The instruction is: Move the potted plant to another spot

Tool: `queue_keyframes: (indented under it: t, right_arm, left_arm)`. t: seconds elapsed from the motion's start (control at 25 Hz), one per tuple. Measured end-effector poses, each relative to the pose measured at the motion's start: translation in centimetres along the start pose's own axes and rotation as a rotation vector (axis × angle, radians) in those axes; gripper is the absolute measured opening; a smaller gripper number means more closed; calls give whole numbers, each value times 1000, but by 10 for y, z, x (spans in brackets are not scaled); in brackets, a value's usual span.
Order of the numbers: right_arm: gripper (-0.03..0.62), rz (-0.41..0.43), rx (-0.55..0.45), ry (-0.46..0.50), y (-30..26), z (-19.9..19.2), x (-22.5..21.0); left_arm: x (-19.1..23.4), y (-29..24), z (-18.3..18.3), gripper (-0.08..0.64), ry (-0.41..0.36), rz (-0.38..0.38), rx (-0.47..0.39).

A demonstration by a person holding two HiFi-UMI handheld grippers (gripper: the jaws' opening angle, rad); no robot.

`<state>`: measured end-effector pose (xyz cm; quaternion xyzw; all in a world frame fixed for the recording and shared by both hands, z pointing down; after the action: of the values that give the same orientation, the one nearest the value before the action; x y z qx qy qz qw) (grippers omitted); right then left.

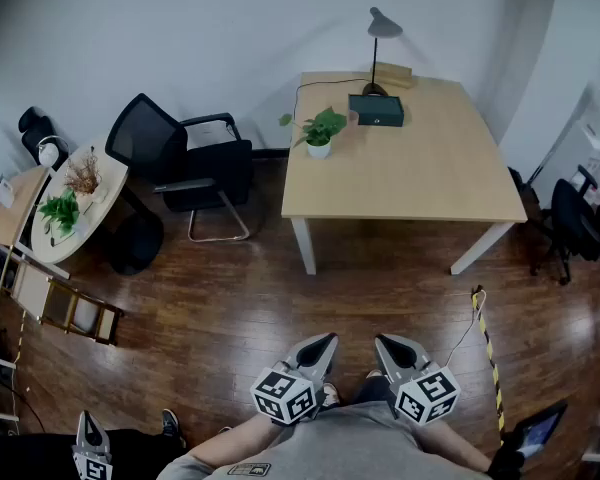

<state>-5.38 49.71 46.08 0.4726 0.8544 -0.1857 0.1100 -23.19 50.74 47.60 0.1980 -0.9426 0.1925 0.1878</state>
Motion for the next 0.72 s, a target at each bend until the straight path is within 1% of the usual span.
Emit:
queue_keyframes:
  t: [0.16, 0.32, 0.52, 0.72]
  right_arm:
    - [6, 11, 9, 14, -16, 6, -6]
    - [6, 16, -1, 27, -31, 19, -30]
    - [6, 41, -16, 36, -54, 42, -82]
    - [6, 68, -34, 60, -74, 87, -145]
  left_arm:
    - [11, -8, 5, -8, 6, 16, 1]
    - [19, -32, 16, -8, 2, 27, -4]
    - [33, -82, 38, -8, -6, 68, -13]
    - [38, -146, 80, -8, -32, 104, -43]
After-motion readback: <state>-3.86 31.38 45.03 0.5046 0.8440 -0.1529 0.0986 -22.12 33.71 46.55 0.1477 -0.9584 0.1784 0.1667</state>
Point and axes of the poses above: the fingertips, and each gripper's own axes: y backward along the fingers, x to its left, z out of its top, the point moved 7 cm from there along y, backward along the fingers, and after that the axes turned 12 degrees about z, right-handed, at the moved point
